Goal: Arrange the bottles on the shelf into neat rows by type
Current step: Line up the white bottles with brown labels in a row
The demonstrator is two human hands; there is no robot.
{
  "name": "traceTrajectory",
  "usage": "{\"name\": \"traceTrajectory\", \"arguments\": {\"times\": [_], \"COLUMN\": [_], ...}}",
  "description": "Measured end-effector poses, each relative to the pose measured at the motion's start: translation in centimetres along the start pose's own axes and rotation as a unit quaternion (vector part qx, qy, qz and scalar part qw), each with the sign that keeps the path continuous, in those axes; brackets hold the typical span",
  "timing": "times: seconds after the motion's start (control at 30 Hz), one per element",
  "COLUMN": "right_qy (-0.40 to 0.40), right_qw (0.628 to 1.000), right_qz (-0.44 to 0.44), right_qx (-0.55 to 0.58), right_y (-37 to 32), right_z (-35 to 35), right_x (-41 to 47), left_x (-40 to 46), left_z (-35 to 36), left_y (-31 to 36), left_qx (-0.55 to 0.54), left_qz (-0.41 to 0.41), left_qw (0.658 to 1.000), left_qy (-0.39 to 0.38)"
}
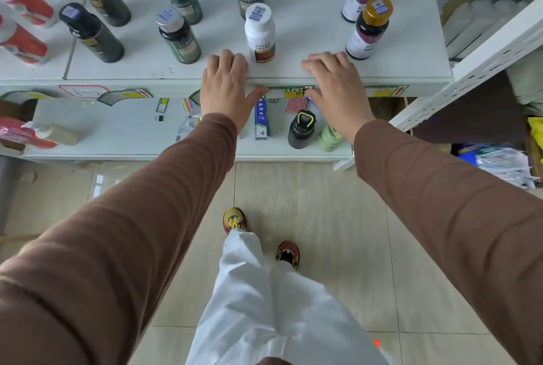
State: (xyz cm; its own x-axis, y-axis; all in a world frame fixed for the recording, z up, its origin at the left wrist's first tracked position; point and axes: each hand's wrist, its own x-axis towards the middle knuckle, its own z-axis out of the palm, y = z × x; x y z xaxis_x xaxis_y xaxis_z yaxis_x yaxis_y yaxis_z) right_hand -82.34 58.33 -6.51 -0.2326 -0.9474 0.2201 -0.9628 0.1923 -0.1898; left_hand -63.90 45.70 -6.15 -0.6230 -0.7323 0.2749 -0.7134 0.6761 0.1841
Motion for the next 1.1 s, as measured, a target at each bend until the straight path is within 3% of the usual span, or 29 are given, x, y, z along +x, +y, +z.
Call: {"name": "traceTrajectory", "arguments": {"times": [0.13,0.27,0.43,0.57,0.67,0.73,0.8,0.83,0.9,1.0,1.1], "right_qy": [-0.034,-0.141,-0.068,-0.142,-0.165,-0.157,-0.159,-0.163,-0.170,-0.179,-0.184], "right_qw": [0.999,0.989,0.994,0.980,0.975,0.967,0.938,0.917,0.882,0.866,0.865], "right_qz": [-0.007,0.008,-0.021,-0.082,-0.065,0.007,0.094,0.129,0.184,0.211,0.211], "right_qx": [-0.005,0.037,0.086,0.112,0.133,0.202,0.294,0.339,0.400,0.417,0.416], "right_y": [-0.3,-0.5,-2.4,-4.2,-4.2,-4.0,-3.8,-3.7,-3.8,-3.9,-4.0], "right_z": [-1.3,-4.2,-7.7,-7.7,-7.5,-7.9,-8.8,-9.4,-10.3,-11.0,-11.2], "right_x": [0.2,2.0,7.2,11.0,12.4,13.3,14.3,14.8,15.6,16.2,16.7], "left_x": [0.2,1.1,3.3,5.2,6.5,7.2,7.9,8.3,9.2,10.4,11.2], "left_z": [-0.7,-2.0,-3.7,-3.6,-3.1,-3.7,-5.0,-5.6,-6.5,-7.0,-7.4], "left_y": [-0.2,-0.8,-0.9,-0.6,-1.0,-1.3,-1.2,-1.2,-1.3,-1.7,-2.1], "left_qx": [-0.012,-0.082,-0.136,-0.142,-0.213,-0.377,-0.541,-0.591,-0.633,-0.646,-0.630], "left_qz": [-0.002,-0.015,-0.043,-0.033,-0.057,-0.150,-0.241,-0.268,-0.289,-0.300,-0.293], "left_qw": [1.000,0.993,0.983,0.978,0.960,0.892,0.772,0.717,0.647,0.606,0.620], "left_qy": [-0.028,-0.088,-0.119,-0.152,-0.172,-0.201,-0.230,-0.254,-0.311,-0.353,-0.365]}}
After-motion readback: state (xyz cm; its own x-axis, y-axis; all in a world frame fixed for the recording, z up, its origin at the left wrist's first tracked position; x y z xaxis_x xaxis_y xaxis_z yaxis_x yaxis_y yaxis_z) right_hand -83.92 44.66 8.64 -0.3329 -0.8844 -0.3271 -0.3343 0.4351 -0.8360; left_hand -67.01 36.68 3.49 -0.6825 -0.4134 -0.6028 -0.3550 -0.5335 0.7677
